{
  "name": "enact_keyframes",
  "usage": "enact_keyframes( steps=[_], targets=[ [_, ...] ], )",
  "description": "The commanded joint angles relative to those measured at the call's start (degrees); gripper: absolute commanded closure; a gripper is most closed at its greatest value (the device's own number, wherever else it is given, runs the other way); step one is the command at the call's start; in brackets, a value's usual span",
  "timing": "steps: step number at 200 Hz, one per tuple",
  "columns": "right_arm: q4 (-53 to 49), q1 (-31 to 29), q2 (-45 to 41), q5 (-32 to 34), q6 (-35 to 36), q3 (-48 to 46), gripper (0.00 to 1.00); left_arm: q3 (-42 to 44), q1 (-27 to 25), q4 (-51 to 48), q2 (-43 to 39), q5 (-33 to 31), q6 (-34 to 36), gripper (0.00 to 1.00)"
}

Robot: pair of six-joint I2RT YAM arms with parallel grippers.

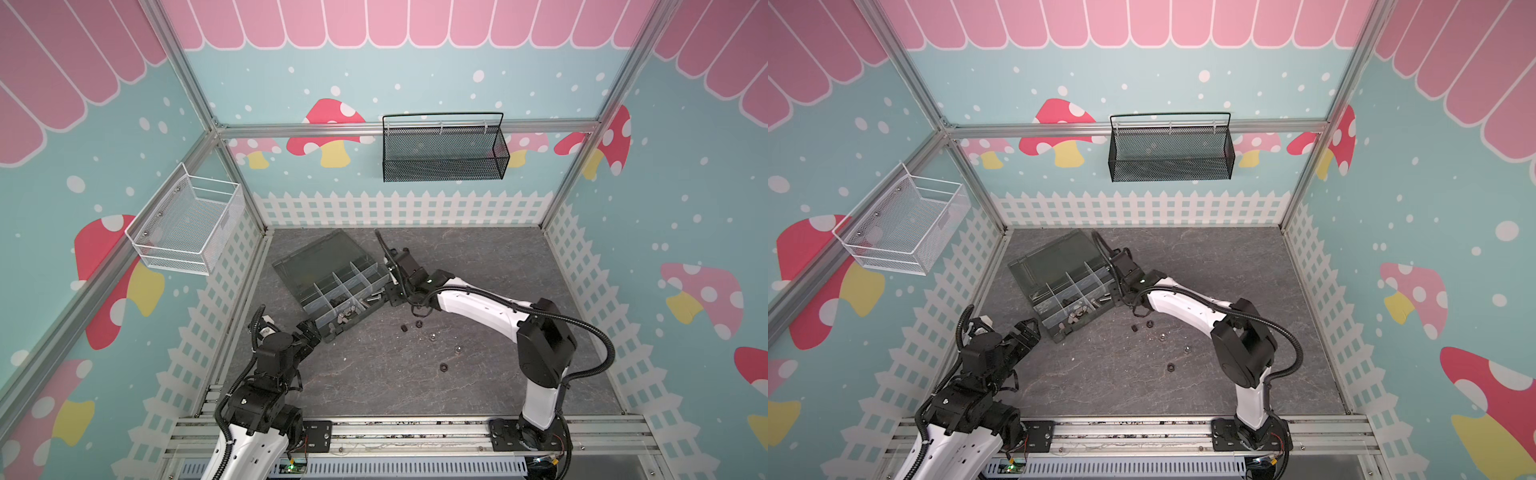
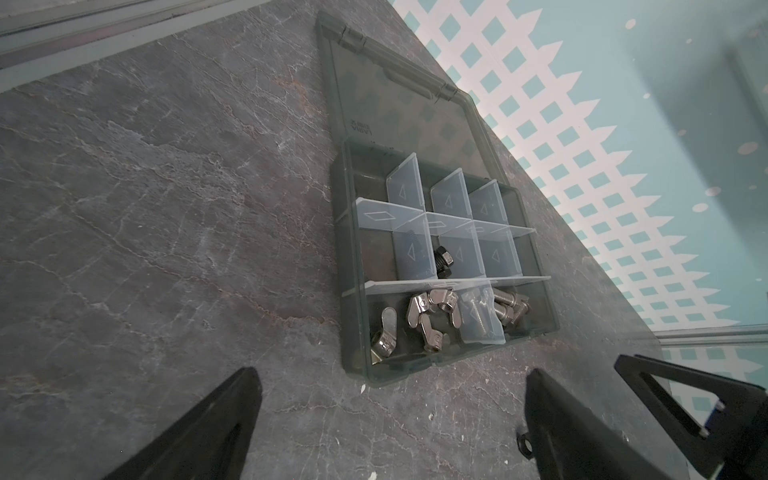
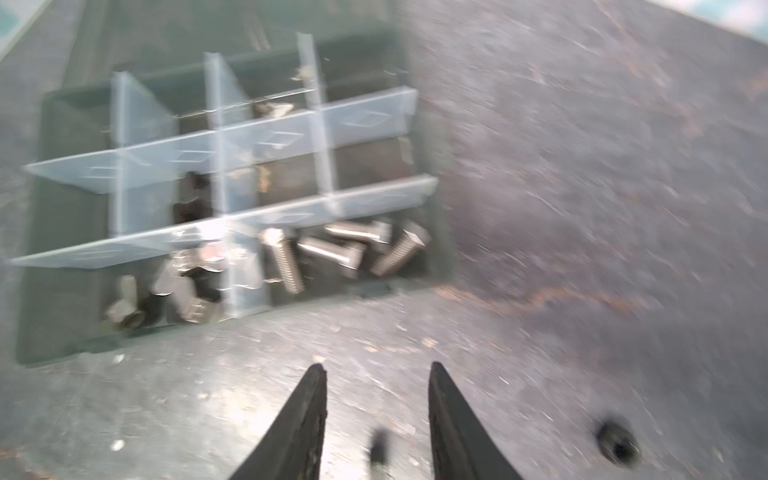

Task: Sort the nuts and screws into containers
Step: 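Move the right gripper back over the silver nuts on the table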

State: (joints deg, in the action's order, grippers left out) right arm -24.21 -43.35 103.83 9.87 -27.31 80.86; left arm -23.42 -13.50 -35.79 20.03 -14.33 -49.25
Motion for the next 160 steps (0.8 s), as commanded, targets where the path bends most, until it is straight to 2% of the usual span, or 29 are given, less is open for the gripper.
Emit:
enact_keyframes(
  steps=[1,75,116,160],
  targets=[
    [-0.06,6.57,-5.29,-1.91,-4.66,-7.39,0.56,-0.21,0.4,0.75,1.0,0.87,0.12,0.0],
    [-5.5,25.17,-10.92,-1.63,-0.54,-16.9,0.48,-0.59,0.4,4.22,7.55,3.64,0.9,0.0],
    [-5.67,29.04,-9.23,-2.28,1.53,-17.25,0.43,-0.55,0.4,5.38,8.78,4.32,1.35,0.0],
    [-5.25,31.71,-5.15,-3.38,3.85,-15.91,0.42,-0.05,0.4,5.81,9.08,4.65,1.18,0.0]
  ],
)
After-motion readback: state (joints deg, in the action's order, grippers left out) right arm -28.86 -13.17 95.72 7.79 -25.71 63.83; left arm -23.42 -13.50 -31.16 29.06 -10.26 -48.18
